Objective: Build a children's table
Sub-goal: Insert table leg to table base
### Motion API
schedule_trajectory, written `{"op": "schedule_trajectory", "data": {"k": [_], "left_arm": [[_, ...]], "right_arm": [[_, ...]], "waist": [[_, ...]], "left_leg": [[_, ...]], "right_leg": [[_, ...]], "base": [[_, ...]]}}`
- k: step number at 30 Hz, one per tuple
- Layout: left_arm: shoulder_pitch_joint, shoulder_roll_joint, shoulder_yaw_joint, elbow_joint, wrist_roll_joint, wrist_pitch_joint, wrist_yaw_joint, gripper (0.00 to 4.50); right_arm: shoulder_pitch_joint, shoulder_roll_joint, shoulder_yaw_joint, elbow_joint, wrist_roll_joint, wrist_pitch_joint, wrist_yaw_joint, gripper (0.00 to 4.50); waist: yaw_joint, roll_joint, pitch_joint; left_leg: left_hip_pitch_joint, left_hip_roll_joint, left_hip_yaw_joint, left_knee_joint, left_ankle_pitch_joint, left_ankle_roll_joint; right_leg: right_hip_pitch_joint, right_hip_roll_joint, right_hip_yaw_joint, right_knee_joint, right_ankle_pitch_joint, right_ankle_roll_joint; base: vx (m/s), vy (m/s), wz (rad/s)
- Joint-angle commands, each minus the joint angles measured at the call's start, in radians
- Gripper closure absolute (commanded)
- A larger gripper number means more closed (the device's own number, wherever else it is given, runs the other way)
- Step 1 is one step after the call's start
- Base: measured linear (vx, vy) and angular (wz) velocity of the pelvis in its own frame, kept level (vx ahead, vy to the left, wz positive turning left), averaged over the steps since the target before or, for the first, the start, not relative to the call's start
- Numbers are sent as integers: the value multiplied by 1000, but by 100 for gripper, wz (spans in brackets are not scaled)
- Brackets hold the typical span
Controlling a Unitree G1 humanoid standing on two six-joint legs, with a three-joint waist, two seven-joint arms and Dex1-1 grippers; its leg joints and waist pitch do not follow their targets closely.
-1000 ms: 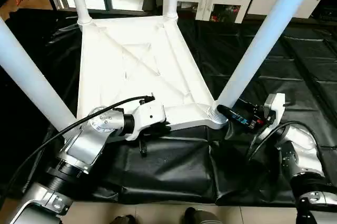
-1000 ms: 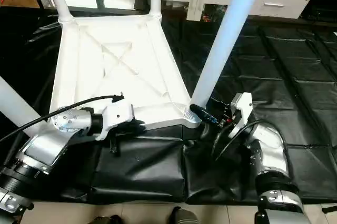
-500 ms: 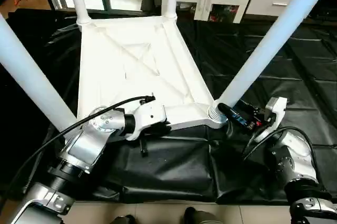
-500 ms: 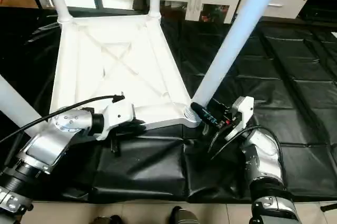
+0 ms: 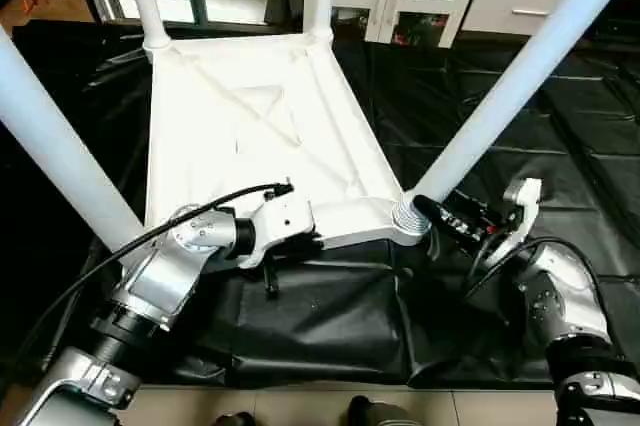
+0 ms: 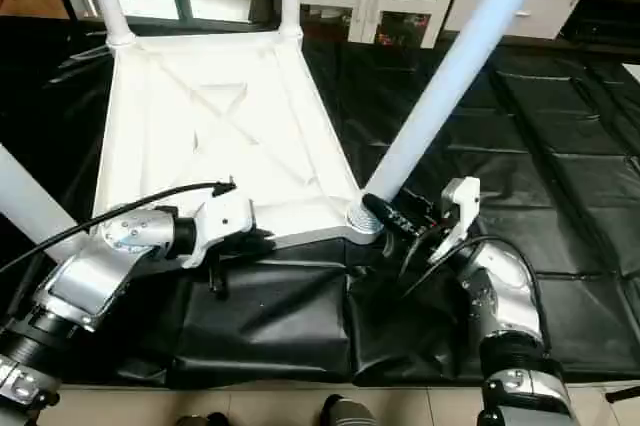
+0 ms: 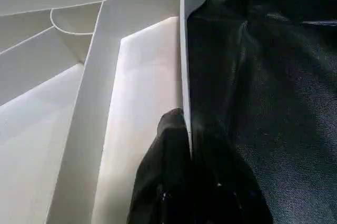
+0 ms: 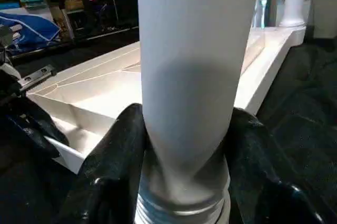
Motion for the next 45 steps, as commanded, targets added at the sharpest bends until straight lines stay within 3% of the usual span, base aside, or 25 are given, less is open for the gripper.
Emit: {"op": "schedule_trajectory", "data": {"k": [1,7,12,21,37,41,43,44,45], "left_arm": [[31,-4,-35,37,8,10,-9,450],[33,-1,-37,35,9,11,-11,450],[31,-2,-40,38,12,10,-11,450],[29,-1,-45,42,16,9,-14,450],[37,-1,-45,31,17,14,-14,450],[36,-5,-42,34,21,28,1,450],[34,-23,-32,22,26,75,37,450],[34,-23,-32,22,26,75,37,450],[31,-65,-20,-6,33,150,101,450]], "right_arm": [[68,-17,71,91,-88,95,-8,265],[66,-35,96,83,-120,126,-6,265],[60,-54,131,100,-175,44,-9,265],[60,-81,187,104,-217,22,12,265],[75,-70,199,103,-218,10,12,265],[62,-42,177,128,-231,-8,-142,265],[45,-19,156,146,-238,-15,-263,265],[45,-19,156,146,-238,-15,-263,265],[30,10,133,159,-237,-9,-384,265]], "waist": [[-3,2,-17],[-3,0,-17],[-6,-2,-15],[-9,-3,-15],[-9,-6,-13],[-12,-4,-13],[-26,3,-4],[-26,3,-4],[-34,5,-3]], "left_leg": [[36,81,-62,-102,-600,-47],[35,81,-62,-102,-595,-49],[38,80,-65,-102,-630,-55],[37,80,-67,-104,-645,-59],[39,81,-67,-106,-654,-58],[36,79,-71,-108,-670,-62],[35,78,-86,-118,-749,-87],[35,78,-86,-118,-749,-87],[40,81,-92,-126,-798,-103]], "right_leg": [[-18,-50,30,-81,-565,-139],[-18,-50,30,-81,-561,-138],[-23,-51,28,-87,-616,-116],[-23,-49,27,-86,-598,-113],[-25,-49,29,-89,-610,-106],[-25,-50,26,-90,-634,-97],[-23,-49,12,-92,-680,-77],[-23,-49,12,-92,-680,-77],[-16,-44,-1,-86,-633,-80]], "base": [[0,0,0],[0,0,0],[0,0,0],[0,0,0],[0,0,0],[0,0,0],[0,0,0],[0,0,0],[0,0,0]]}}
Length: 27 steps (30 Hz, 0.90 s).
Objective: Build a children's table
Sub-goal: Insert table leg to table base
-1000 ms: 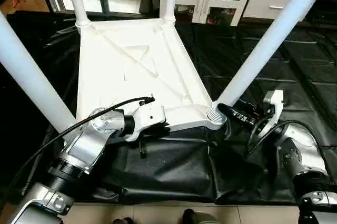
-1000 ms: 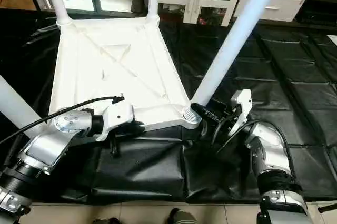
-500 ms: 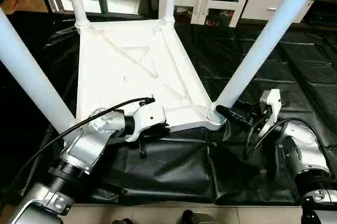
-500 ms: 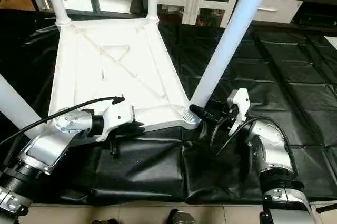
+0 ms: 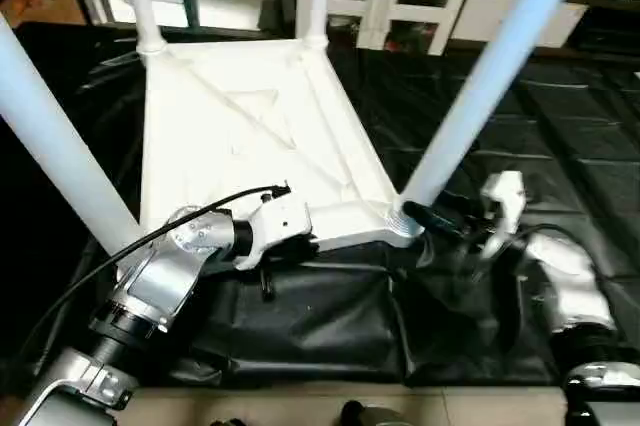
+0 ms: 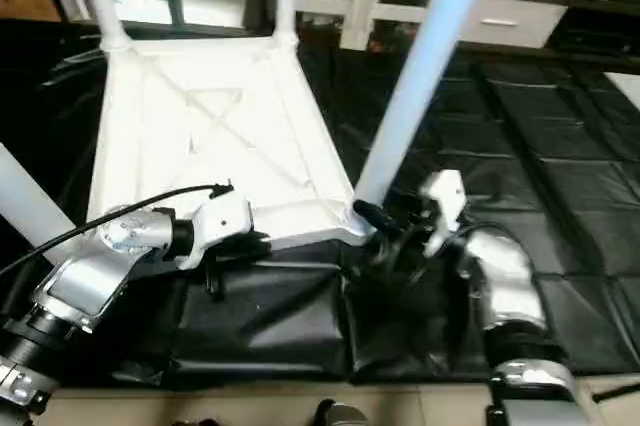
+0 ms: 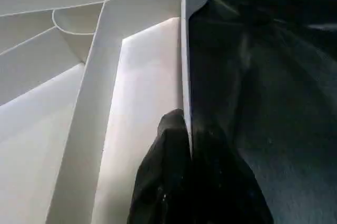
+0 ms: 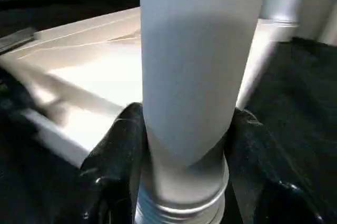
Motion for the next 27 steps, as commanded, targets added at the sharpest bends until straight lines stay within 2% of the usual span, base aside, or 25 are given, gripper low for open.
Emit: {"op": "schedule_trajectory", "data": {"k": [1,2,3,4,5,6,7,8,9,10,11,12,13,14,15,16,17,18,19,20,21,22,23,25,27], "left_arm": [[25,-42,-21,-7,8,81,54,450],[24,-55,-17,-14,11,99,73,450],[16,-100,-3,-32,11,161,127,450],[13,-113,0,-37,12,175,141,450],[2,-161,11,-53,19,231,200,450],[2,-161,11,-53,19,231,200,450],[-2,-179,15,-57,22,251,222,450],[-10,-203,21,-58,27,279,250,450],[-23,-237,30,-60,40,316,295,450],[-37,-281,43,-64,55,362,354,450],[-37,-281,43,-64,55,362,354,450],[-47,-319,52,-69,66,395,402,450],[-55,-352,56,-75,76,422,440,450],[-58,-370,58,-74,79,428,461,450],[-61,-385,59,-73,80,439,482,450],[-62,-392,56,-65,83,435,498,450],[-62,-392,56,-65,83,435,498,450],[-62,-395,54,-63,86,433,504,450],[-62,-396,53,-63,87,432,506,450],[-58,-402,57,-68,86,442,518,450],[-56,-403,63,-69,85,447,524,450],[-54,-403,65,-72,86,455,530,450],[-54,-403,65,-72,86,455,530,450],[-52,-405,67,-79,90,471,543,450],[-50,-400,64,-81,89,473,542,450]], "right_arm": [[61,5,15,165,-112,76,-193,265],[58,13,10,168,-112,78,-220,265],[45,36,-4,185,-111,87,-295,265],[40,42,-7,192,-111,88,-315,265],[19,68,-16,219,-114,94,-393,265],[19,68,-16,219,-114,94,-393,265],[10,78,-19,230,-116,96,-422,265],[-4,91,-19,244,-119,100,-463,265],[-25,110,-15,262,-130,109,-533,265],[-52,132,-13,282,-140,118,-612,265],[-52,132,-13,282,-140,118,-612,265],[-77,153,-15,300,-145,124,-681,265],[-101,173,-18,318,-149,127,-747,265],[-115,185,-13,327,-159,124,-781,265],[-127,196,-6,337,-170,118,-808,265],[-136,206,8,342,-187,107,-825,265],[-136,206,8,342,-187,107,-825,265],[-139,211,13,343,-199,103,-829,265],[-140,213,14,343,-203,102,-830,265],[-147,226,14,353,-206,97,-846,265],[-147,228,14,355,-207,92,-856,265],[-149,229,16,359,-212,89,-869,265],[-149,229,16,359,-212,89,-869,265],[-151,231,14,371,-218,77,-896,265],[-147,233,8,370,-218,60,-900,265]], "waist": [[-15,16,0],[-23,21,4],[-28,28,10],[-28,28,10],[-28,33,19],[49,43,17],[70,37,15],[53,13,2],[43,-25,-5],[44,-14,-9],[43,-15,-12],[48,6,-8],[34,10,-17],[30,29,-13],[24,24,-16],[21,21,-8],[16,21,-9],[13,15,-11],[14,21,-10],[11,16,-12],[12,15,-12],[11,11,-11],[14,13,-11],[13,10,-10],[14,11,-10]], "left_leg": [[34,80,-79,-119,-809,-105],[35,82,-79,-133,-841,-108],[34,86,-74,-153,-897,-117],[34,86,-74,-153,-897,-117],[24,89,-57,-185,-952,-120],[-62,119,-5,-276,-996,-124],[-48,116,19,-273,-947,-127],[7,94,25,-232,-835,-139],[82,34,-65,59,-291,-24],[-2,12,-116,65,-116,11],[-68,12,-128,46,-55,13],[-23,64,-115,-65,-123,-41],[0,81,-114,-67,-212,-40],[14,81,-100,-75,-374,-49],[10,75,-93,-74,-412,-45],[3,74,-91,-79,-475,-50],[3,74,-94,-82,-510,-63],[-2,74,-96,-86,-509,-65],[0,76,-98,-88,-509,-70],[-1,76,-96,-89,-503,-69],[-1,76,-91,-91,-484,-65],[-1,76,-88,-91,-477,-62],[2,76,-83,-89,-465,-57],[1,76,-80,-89,-463,-52],[1,76,-79,-89,-461,-53]], "right_leg": [[-18,-43,5,-79,-548,-92],[-7,-36,-13,-74,-484,-102],[1,-22,-32,-63,-440,-103],[1,-22,-32,-63,-440,-103],[16,1,-60,-38,-405,-104],[115,10,-65,151,-184,-96],[97,5,-45,147,-180,-80],[49,-13,-14,94,-301,-77],[-45,-190,87,-137,-874,-58],[32,-194,112,-114,-857,-92],[98,-181,87,-72,-752,-107],[37,-36,0,-25,-332,-171],[31,-37,10,-8,-244,-203],[24,-43,14,-17,-224,-252],[28,-48,15,-22,-239,-255],[25,-55,11,-33,-348,-227],[22,-56,10,-40,-402,-192],[26,-58,9,-45,-400,-167],[25,-58,9,-45,-388,-162],[26,-56,8,-47,-367,-158],[26,-56,9,-47,-318,-158],[24,-57,10,-47,-311,-158],[23,-59,12,-47,-302,-162],[22,-59,12,-48,-310,-162],[22,-61,14,-48,-313,-157]], "base": [[0,0,0],[0,0,0],[-55,50,-8],[-67,39,-3],[-67,39,-3],[-110,11,7],[-64,-52,15],[-64,-52,15],[31,-100,-7],[70,-23,-61],[70,-23,-61],[34,60,-44],[0,0,0],[0,0,0],[0,0,0],[0,0,0],[0,0,0],[0,0,0],[0,0,0],[0,0,0],[0,0,0],[0,0,0],[0,0,0],[0,0,0],[0,0,0]]}}
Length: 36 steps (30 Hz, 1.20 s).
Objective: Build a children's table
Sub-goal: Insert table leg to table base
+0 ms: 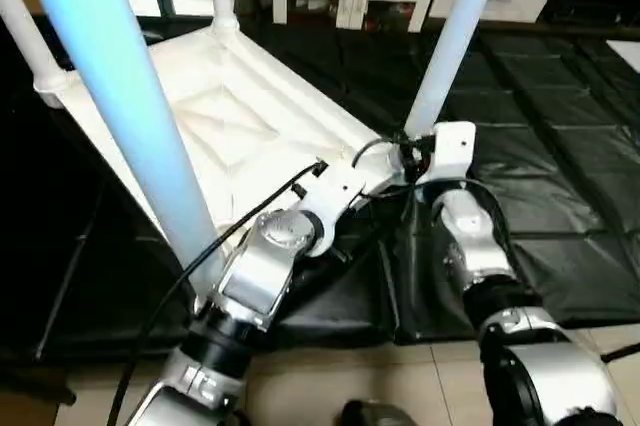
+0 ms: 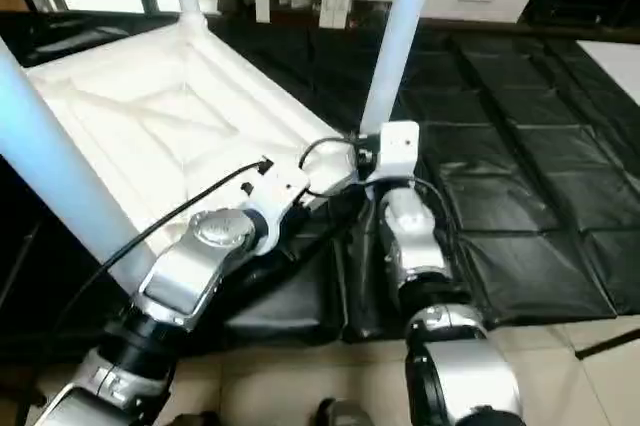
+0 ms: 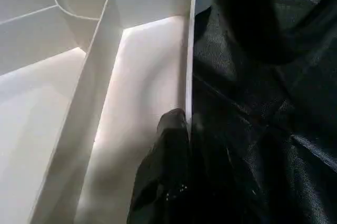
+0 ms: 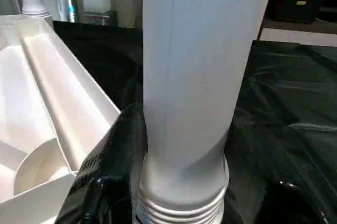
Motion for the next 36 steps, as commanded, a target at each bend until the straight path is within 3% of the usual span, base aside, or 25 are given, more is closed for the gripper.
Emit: {"op": "schedule_trajectory", "data": {"k": [1,6,11,16,19,22,23,24,26,29,30,33,36], "left_arm": [[0,-3,11,-18,7,10,40,450],[-4,15,8,-11,3,1,37,450],[-6,21,5,-9,1,-1,30,450],[-7,24,1,-10,-4,3,24,450],[-5,29,-2,-15,-7,5,23,450],[-3,33,-5,-20,-10,8,21,450],[-2,34,-5,-21,-11,8,21,450],[-2,36,-6,-23,-11,9,19,450],[-1,37,-8,-23,-11,9,18,450],[-3,42,-13,-24,-13,9,11,450],[-2,47,-15,-26,-16,9,9,450],[-2,59,-25,-31,-19,13,-6,450],[3,74,-39,-41,-24,17,-30,450]], "right_arm": [[93,10,9,174,-29,91,-28,265],[93,32,-17,139,9,10,81,265],[93,37,-8,124,12,-18,126,265],[88,34,-9,121,16,-37,161,265],[83,34,-17,120,16,-51,196,265],[77,32,-20,120,13,-61,214,265],[75,31,-20,118,13,-62,219,265],[72,31,-20,117,14,-61,228,265],[69,31,-19,115,14,-57,233,265],[60,30,-13,99,15,-65,251,265],[57,31,-16,92,18,-67,259,265],[50,26,-12,81,19,-63,289,265],[44,17,-6,74,23,-36,333,265]], "waist": [[-4,13,-21],[-2,13,-24],[0,14,-25],[0,13,-30],[1,15,-33],[1,14,-41],[1,14,-41],[2,16,-43],[2,16,-45],[4,14,-43],[5,18,-43],[4,16,-41],[3,18,-43]], "left_leg": [[12,73,-29,-100,-444,-9],[13,76,-21,-97,-423,11],[7,75,-16,-94,-372,32],[8,76,-11,-89,-324,50],[6,77,-6,-84,-260,81],[5,77,-1,-72,-136,133],[5,77,-1,-72,-136,133],[8,77,3,-65,-78,163],[9,78,6,-60,-29,196],[14,79,12,-57,-18,220],[18,81,14,-58,-35,216],[15,81,15,-60,-72,199],[16,81,16,-57,-63,193]], "right_leg": [[3,-60,47,-87,-306,-109],[4,-58,51,-84,-264,-125],[9,-60,54,-82,-258,-147],[11,-59,54,-79,-222,-164],[16,-58,54,-70,-136,-194],[28,-57,52,-51,18,-241],[28,-57,52,-51,18,-241],[30,-57,51,-42,102,-264],[34,-57,51,-35,162,-281],[33,-57,51,-35,148,-293],[30,-56,52,-38,119,-294],[31,-55,53,-41,59,-291],[32,-54,54,-39,59,-290]], "base": [[0,0,0],[0,0,0],[0,0,0],[0,0,0],[0,0,0],[17,-1,-1],[51,-2,-2],[0,0,0],[0,0,0],[0,0,0],[0,0,0],[0,0,0],[0,0,0]]}}
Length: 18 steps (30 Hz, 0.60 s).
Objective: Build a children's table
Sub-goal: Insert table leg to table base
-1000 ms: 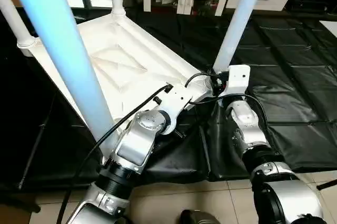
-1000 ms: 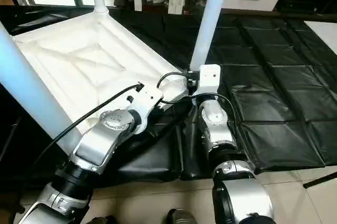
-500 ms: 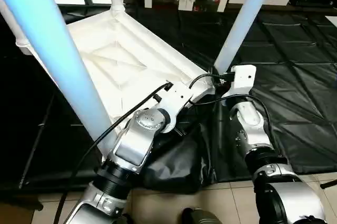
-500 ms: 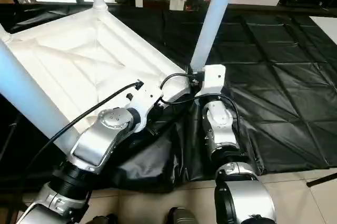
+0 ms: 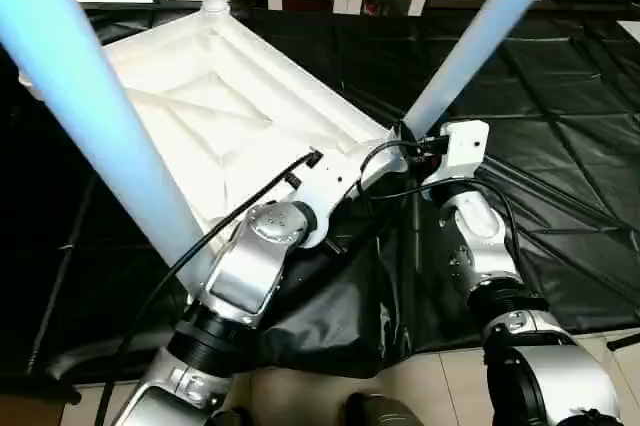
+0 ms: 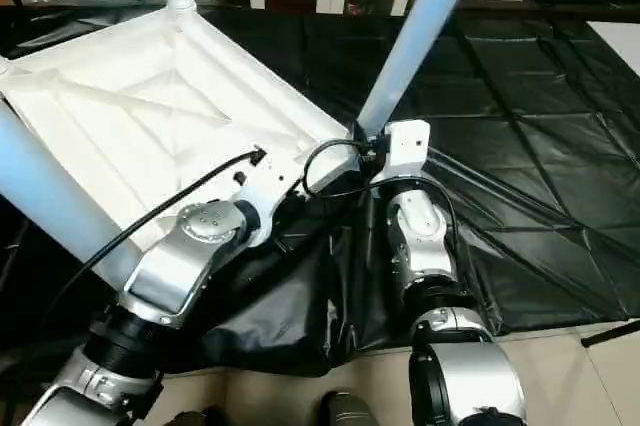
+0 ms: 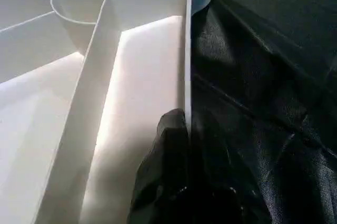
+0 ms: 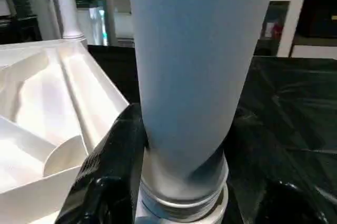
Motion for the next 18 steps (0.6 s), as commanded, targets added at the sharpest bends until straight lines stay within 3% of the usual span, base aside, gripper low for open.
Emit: {"op": "schedule_trajectory", "data": {"k": [1,9,13,18], "left_arm": [[6,15,-32,32,-3,20,-27,450],[20,54,-66,13,-17,17,-81,450],[21,66,-84,6,-22,-10,-109,450],[54,127,-121,-44,-61,-113,-229,450]], "right_arm": [[40,21,50,69,-29,102,84,265],[12,-39,35,96,-11,203,172,265],[7,-57,32,89,-7,212,210,265],[0,-106,51,46,19,243,417,265]], "waist": [[4,5,-53],[10,9,-60],[15,10,-62],[21,8,-63]], "left_leg": [[14,64,-19,-56,-48,183],[16,65,-17,-43,47,225],[19,66,-15,-41,34,218],[18,66,-14,-37,28,215]], "right_leg": [[43,-56,40,-40,48,-302],[49,-54,39,-25,148,-340],[49,-53,40,-26,123,-347],[51,-50,41,-22,131,-350]], "base": [[0,0,0],[0,0,0],[0,0,0],[0,0,0]]}}
